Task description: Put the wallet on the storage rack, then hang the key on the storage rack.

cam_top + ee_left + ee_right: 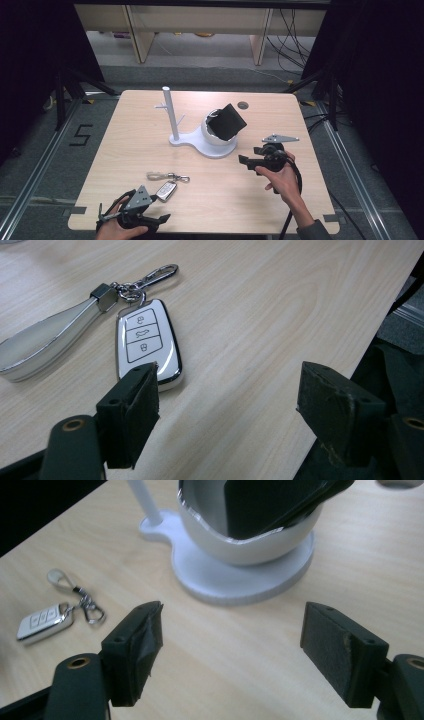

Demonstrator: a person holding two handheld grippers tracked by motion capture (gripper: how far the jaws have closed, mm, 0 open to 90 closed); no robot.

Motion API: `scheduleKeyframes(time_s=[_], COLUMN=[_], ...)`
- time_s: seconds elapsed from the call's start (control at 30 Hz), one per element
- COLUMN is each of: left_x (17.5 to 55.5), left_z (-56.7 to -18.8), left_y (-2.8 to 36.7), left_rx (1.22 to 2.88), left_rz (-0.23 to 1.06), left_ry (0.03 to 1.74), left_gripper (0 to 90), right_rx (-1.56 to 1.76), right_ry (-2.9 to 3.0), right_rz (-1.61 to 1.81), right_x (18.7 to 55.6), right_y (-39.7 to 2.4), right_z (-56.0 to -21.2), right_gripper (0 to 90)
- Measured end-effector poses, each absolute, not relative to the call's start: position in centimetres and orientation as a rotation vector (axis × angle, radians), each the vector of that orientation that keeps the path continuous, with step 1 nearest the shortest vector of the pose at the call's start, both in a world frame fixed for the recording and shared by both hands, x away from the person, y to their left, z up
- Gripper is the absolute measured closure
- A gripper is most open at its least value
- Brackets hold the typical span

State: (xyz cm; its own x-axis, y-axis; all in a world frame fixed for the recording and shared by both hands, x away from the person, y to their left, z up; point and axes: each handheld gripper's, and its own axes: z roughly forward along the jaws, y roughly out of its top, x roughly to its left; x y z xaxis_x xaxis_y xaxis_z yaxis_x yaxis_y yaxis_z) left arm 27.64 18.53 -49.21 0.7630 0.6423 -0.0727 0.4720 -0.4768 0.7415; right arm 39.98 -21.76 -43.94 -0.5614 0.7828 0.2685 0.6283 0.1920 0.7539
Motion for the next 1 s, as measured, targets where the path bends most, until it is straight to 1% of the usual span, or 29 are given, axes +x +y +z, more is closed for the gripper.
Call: scheduleKeyframes(time_s=[0.07,0.17,0.2,0.3,0.37,0.43,0.53,0.57,0.67,0.77,0.8,0.87,0.9,0.93,1.0], left_x=[27.8,27.9,27.9,28.0,27.8,28.0,27.9,28.0,27.9,28.0,28.0,28.2,28.2,28.7,29.1], left_z=[-49.2,-49.2,-49.3,-49.2,-49.2,-49.2,-49.3,-49.3,-49.3,-49.2,-49.1,-49.1,-49.1,-48.9,-48.7], left_y=[18.7,18.7,18.6,18.8,18.8,18.9,18.8,18.9,18.8,18.9,18.9,18.8,18.8,18.7,18.7], left_rx=[2.174,2.155,2.137,2.152,2.145,2.155,2.137,2.170,2.149,2.164,2.177,2.171,2.171,2.172,2.162], left_rz=[0.279,0.270,0.267,0.281,0.276,0.284,0.280,0.301,0.294,0.295,0.309,0.305,0.305,0.318,0.324], left_ry=[0.820,0.832,0.859,0.849,0.894,0.873,0.909,0.882,0.893,0.872,0.876,0.883,0.883,0.833,0.821], left_gripper=[23.9,22.8,22.8,22.1,22.1,22.1,22.1,22.1,22.1,22.1,22.1,22.1,22.1,22.1,21.8], right_rx=[1.334,1.373,1.327,1.328,1.369,1.322,1.275,1.275,1.249,1.219,1.269,1.220,1.258,1.259,1.273], right_ry=[2.298,2.340,2.360,2.382,2.402,2.415,2.468,2.468,2.486,2.521,2.524,2.487,2.519,2.522,2.504], right_rz=[1.286,1.273,1.253,1.199,1.202,1.167,1.128,1.128,1.117,1.120,1.128,1.134,1.113,1.120,1.116], right_x=[39.8,38.7,38.6,37.9,37.2,37.1,36.2,36.2,35.2,34.7,34.2,34.2,33.9,33.8,33.7], right_y=[-21.9,-21.4,-21.4,-21.1,-20.7,-20.6,-20.2,-20.2,-19.9,-20.0,-19.8,-20.0,-20.0,-20.1,-20.4], right_z=[-44.2,-45.1,-45.5,-46.4,-47.1,-47.5,-48.1,-48.1,-48.4,-48.4,-48.4,-48.7,-48.6,-48.7,-48.9], right_gripper=[25.7,25.2,24.3,23.4,23.2,23.2,23.4,23.4,23.7,23.8,23.8,23.9,24.0,24.0,24.0])
